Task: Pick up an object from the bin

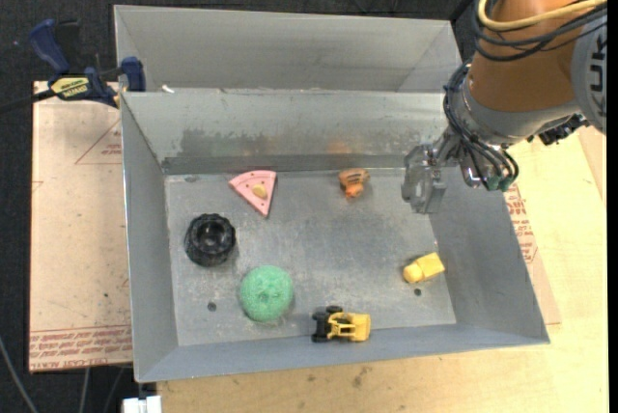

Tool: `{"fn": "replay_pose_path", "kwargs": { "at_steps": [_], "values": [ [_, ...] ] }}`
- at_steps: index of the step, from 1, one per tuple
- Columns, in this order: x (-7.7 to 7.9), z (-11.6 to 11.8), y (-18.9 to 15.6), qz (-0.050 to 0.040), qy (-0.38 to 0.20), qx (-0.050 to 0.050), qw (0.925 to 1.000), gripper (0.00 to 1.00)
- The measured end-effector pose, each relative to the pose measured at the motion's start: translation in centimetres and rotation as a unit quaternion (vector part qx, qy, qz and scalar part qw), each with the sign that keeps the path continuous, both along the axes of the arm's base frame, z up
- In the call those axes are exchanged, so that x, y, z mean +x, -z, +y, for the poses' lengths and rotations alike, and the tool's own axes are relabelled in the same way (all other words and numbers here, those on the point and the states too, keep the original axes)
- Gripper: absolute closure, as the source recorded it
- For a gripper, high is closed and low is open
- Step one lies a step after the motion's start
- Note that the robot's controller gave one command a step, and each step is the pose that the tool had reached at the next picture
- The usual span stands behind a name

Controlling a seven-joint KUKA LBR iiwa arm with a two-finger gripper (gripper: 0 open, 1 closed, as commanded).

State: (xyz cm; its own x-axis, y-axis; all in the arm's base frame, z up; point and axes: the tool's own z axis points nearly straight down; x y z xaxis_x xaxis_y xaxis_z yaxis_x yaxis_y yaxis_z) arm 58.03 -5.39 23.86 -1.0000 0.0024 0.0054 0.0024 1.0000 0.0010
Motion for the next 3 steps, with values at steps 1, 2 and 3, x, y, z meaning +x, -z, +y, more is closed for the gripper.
{"fn": "replay_pose_path", "kwargs": {
  "at_steps": [1,2,3],
  "values": [
    [0.1,0.0,-0.5,-0.0037,-0.001,0.000,1.0000,0.00],
    [-1.9,-0.9,-0.3,-0.0039,-0.021,0.000,0.9998,0.00],
    [-2.1,-2.4,3.7,-0.0036,-0.029,0.000,0.9996,1.00]
  ]
}}
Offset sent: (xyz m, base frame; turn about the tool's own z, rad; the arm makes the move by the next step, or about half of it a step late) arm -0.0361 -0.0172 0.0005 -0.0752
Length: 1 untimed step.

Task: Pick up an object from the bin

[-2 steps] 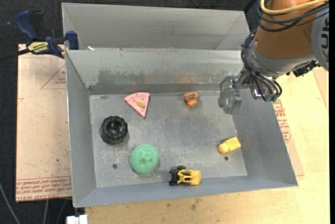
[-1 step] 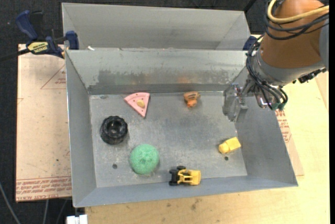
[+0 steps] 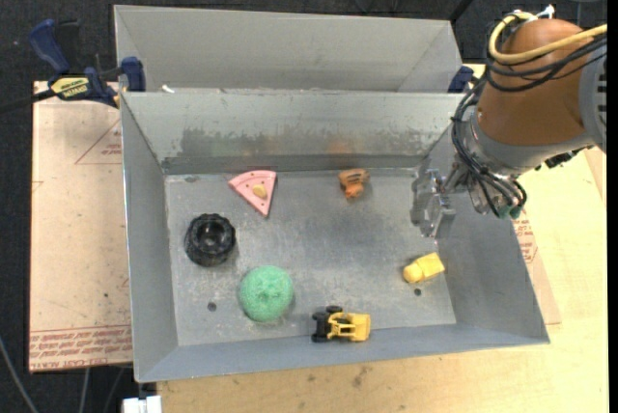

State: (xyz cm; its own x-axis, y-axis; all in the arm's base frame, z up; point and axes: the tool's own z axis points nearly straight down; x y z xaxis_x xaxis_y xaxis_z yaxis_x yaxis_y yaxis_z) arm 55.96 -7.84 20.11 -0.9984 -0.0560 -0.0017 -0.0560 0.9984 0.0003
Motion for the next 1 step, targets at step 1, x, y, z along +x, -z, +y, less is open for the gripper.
{"fn": "replay_pose_path", "kwargs": {
  "at_steps": [1],
  "values": [
    [0.00,0.03,0.00,0.0000,-0.001,0.000,1.0000,0.00]
  ]
}}
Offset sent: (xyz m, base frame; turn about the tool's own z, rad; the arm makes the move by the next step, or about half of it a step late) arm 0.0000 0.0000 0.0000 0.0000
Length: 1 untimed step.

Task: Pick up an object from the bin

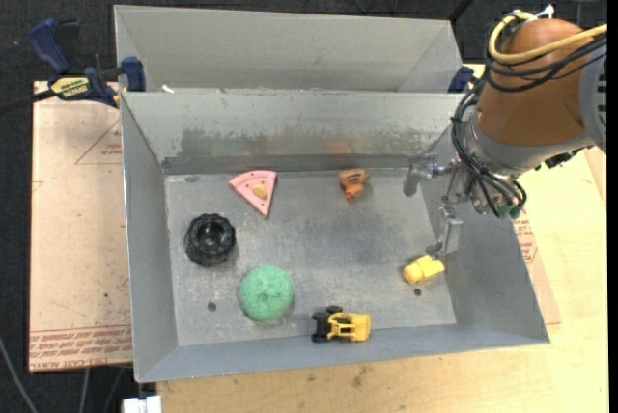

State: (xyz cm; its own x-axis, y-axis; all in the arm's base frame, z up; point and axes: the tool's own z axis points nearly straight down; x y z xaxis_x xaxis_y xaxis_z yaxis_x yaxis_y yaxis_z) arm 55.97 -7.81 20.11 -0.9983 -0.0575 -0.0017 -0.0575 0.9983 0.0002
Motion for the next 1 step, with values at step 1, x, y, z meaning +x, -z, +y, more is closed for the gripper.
{"fn": "replay_pose_path", "kwargs": {
  "at_steps": [1],
  "values": [
    [0.00,0.01,0.00,0.0000,0.000,0.000,1.0000,0.00]
  ]
}}
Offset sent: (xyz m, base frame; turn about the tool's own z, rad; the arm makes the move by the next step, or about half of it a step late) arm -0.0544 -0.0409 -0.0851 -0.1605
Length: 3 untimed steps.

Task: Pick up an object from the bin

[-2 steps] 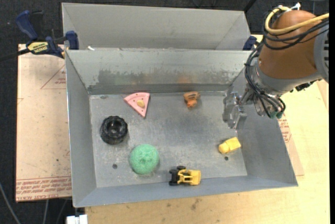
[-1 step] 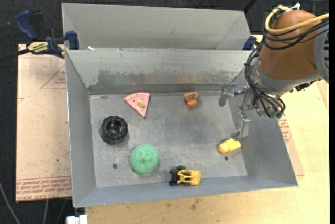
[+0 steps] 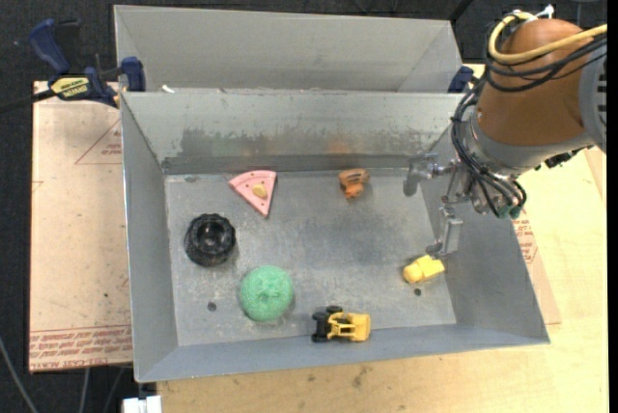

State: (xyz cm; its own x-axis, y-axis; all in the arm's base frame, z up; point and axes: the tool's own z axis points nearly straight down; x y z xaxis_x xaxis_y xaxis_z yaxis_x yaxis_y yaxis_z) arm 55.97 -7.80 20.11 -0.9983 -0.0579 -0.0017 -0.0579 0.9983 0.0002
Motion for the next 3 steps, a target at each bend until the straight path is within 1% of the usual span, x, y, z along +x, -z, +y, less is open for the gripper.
{"fn": "replay_pose_path", "kwargs": {
  "at_steps": [1,2,3],
  "values": [
    [-2.2,-1.7,3.6,-0.0029,-0.037,0.000,0.9993,0.00],
    [-5.0,-3.5,6.5,0.0009,-0.128,0.000,0.9918,0.00],
    [-3.6,-1.7,11.0,0.0001,-0.280,0.000,0.9601,1.00]
  ]
}}
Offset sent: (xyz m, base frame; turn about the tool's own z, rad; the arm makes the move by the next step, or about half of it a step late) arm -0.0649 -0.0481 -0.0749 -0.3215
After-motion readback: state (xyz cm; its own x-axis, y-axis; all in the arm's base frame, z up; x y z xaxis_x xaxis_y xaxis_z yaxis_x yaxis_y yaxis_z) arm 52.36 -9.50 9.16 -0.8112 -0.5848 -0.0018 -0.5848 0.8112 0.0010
